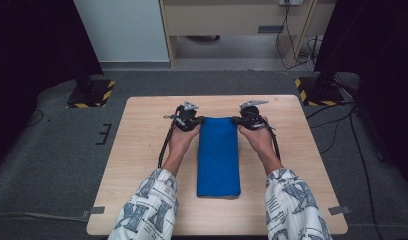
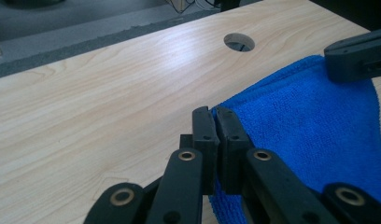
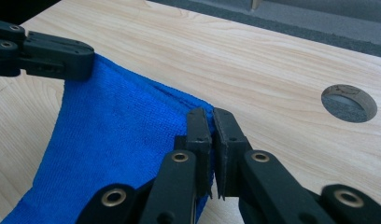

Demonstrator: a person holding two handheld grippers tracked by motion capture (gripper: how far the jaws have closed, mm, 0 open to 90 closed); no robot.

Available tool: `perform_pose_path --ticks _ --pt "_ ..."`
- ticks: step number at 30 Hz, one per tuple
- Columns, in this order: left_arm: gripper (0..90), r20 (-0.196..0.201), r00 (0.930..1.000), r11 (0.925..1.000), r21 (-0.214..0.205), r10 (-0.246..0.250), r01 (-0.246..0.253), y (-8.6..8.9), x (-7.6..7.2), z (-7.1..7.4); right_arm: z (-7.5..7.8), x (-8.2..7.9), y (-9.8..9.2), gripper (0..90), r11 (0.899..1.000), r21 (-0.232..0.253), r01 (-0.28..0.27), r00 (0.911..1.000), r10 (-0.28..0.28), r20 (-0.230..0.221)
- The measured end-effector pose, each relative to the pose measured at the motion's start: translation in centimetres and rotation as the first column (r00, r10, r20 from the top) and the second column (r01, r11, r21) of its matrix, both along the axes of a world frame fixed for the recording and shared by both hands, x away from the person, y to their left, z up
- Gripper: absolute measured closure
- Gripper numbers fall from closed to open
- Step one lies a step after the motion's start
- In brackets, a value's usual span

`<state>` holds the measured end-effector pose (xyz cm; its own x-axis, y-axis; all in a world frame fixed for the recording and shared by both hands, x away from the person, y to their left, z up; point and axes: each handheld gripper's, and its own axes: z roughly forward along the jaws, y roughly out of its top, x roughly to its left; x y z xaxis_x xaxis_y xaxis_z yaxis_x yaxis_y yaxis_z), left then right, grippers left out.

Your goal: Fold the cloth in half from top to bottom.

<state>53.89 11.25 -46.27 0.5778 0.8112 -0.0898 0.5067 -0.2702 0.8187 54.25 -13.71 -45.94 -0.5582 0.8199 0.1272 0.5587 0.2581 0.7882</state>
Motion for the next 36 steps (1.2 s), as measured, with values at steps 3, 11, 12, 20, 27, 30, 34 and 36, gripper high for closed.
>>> perform_pose_path --ticks 3,11,12,20,27,30,34,36 --pt "87.4 0.003 1.0000 1.0000 0.005 -0.007 0.007 -0.1 -0.1 0.2 0.2 -0.1 -0.1 86.4 1.000 0.008 -0.002 1.0000 0.002 0.010" --pt "87.4 0.026 0.9992 0.9993 0.021 -0.031 0.030 -0.3 -1.4 1.3 0.5 -1.4 -0.6 86.4 1.000 0.016 -0.007 0.9996 0.006 0.026" --pt "87.4 0.028 0.9991 0.9992 0.023 -0.032 0.031 -0.3 -1.5 1.3 0.6 -1.7 -0.7 86.4 1.000 0.022 -0.008 0.9995 0.008 0.029" --pt "87.4 0.041 0.9966 0.9968 0.039 -0.072 0.070 -0.5 -3.4 1.5 0.3 -3.8 -1.2 86.4 0.999 0.026 -0.030 0.9989 0.029 0.038" --pt "87.4 0.037 0.9938 0.9932 0.056 -0.105 0.102 -0.1 -5.2 1.3 -0.2 -5.6 -1.5 86.4 0.997 0.048 -0.055 0.9977 0.053 0.044" --pt "87.4 0.037 0.9922 0.9911 0.064 -0.119 0.117 0.0 -5.8 1.4 -0.1 -6.4 -1.4 86.3 0.997 0.040 -0.069 0.9966 0.067 0.047" --pt "87.4 0.035 0.9905 0.9888 0.073 -0.133 0.131 0.1 -6.6 1.3 0.0 -7.4 -1.4 86.3 0.996 0.032 -0.085 0.9951 0.084 0.053" --pt "87.4 0.034 0.9898 0.9881 0.073 -0.138 0.135 0.1 -6.9 1.2 0.0 -7.8 -1.5 86.3 0.995 0.028 -0.094 0.9943 0.092 0.054"
